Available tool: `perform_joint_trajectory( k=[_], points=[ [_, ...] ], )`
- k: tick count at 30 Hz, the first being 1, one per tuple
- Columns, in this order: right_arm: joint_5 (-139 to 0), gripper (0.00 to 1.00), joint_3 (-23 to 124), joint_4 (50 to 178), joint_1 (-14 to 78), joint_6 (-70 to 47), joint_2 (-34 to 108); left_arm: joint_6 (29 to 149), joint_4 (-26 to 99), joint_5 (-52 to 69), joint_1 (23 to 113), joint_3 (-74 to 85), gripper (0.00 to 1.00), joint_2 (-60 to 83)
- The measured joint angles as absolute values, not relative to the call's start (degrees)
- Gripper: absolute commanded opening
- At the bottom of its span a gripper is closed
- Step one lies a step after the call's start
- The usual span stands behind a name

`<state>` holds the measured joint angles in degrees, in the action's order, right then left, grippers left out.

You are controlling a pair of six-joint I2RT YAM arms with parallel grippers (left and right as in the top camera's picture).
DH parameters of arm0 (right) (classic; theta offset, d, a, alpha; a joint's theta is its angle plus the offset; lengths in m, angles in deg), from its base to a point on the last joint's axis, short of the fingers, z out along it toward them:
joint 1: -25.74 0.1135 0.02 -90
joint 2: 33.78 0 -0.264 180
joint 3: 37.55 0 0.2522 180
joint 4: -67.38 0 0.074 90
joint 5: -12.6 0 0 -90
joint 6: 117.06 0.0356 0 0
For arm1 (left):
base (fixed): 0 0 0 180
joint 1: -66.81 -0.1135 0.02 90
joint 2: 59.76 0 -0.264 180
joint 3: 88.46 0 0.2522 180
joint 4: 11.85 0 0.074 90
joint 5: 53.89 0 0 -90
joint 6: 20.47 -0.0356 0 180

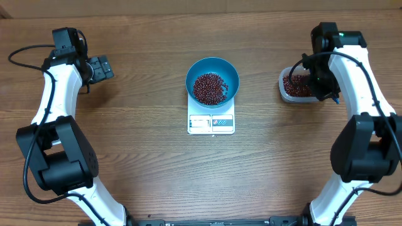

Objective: Scoop item into bowl and weigh 150g on scale
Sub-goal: 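Dip the blue scoop into the red beans with the right gripper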

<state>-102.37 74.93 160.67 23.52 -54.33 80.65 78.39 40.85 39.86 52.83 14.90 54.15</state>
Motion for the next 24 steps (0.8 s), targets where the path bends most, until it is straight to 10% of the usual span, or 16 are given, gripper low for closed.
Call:
perform_joint_trajectory(
  k=[24],
  points=[
    [-104.2,0.04,74.9,160.3,23.5,-54.1,84.6,78.4,40.8,39.9,52.8,14.9,1.0,54.1]
  ],
)
